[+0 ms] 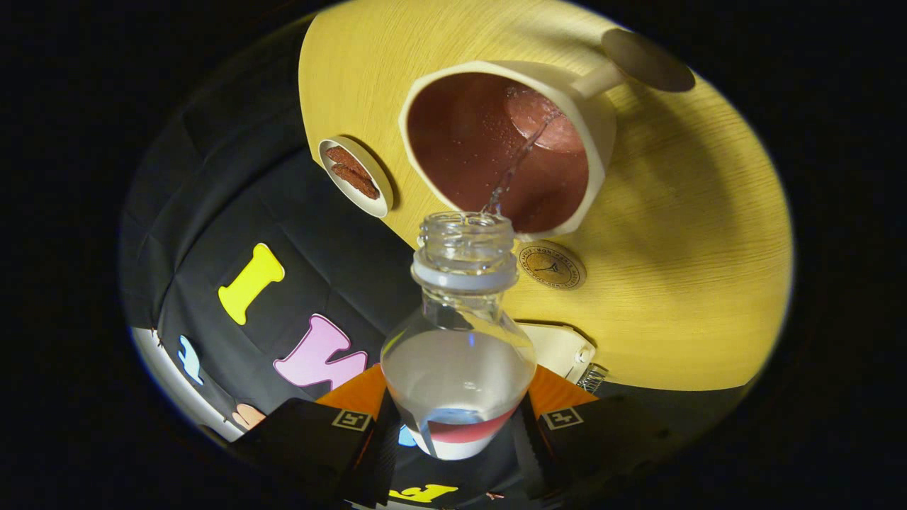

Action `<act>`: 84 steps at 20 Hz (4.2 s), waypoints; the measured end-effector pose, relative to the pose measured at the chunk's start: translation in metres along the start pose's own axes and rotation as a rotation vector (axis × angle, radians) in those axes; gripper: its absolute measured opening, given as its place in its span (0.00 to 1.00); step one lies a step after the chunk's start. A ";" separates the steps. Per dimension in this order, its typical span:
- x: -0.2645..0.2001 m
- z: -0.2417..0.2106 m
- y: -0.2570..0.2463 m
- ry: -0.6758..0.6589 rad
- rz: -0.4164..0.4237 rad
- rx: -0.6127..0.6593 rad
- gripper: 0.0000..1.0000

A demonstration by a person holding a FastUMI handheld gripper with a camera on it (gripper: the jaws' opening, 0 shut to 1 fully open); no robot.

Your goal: Take the bottle from table, then pour the juice into the cup, finally place the bottle on the coaster

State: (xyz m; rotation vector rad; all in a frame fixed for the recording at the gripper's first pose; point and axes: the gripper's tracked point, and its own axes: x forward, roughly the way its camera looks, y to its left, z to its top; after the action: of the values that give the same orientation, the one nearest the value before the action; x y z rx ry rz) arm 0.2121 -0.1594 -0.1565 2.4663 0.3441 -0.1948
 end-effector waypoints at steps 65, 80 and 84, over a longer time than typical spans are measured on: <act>-0.037 -0.024 -0.003 -0.088 0.139 -0.521 0.71; -0.052 -0.041 -0.084 -0.143 0.035 -1.813 0.71; -0.042 -0.042 -0.087 -0.166 0.033 -2.087 0.71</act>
State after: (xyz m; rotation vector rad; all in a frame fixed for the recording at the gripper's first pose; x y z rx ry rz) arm 0.1490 -0.0755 -0.1634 0.3877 0.1914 0.0320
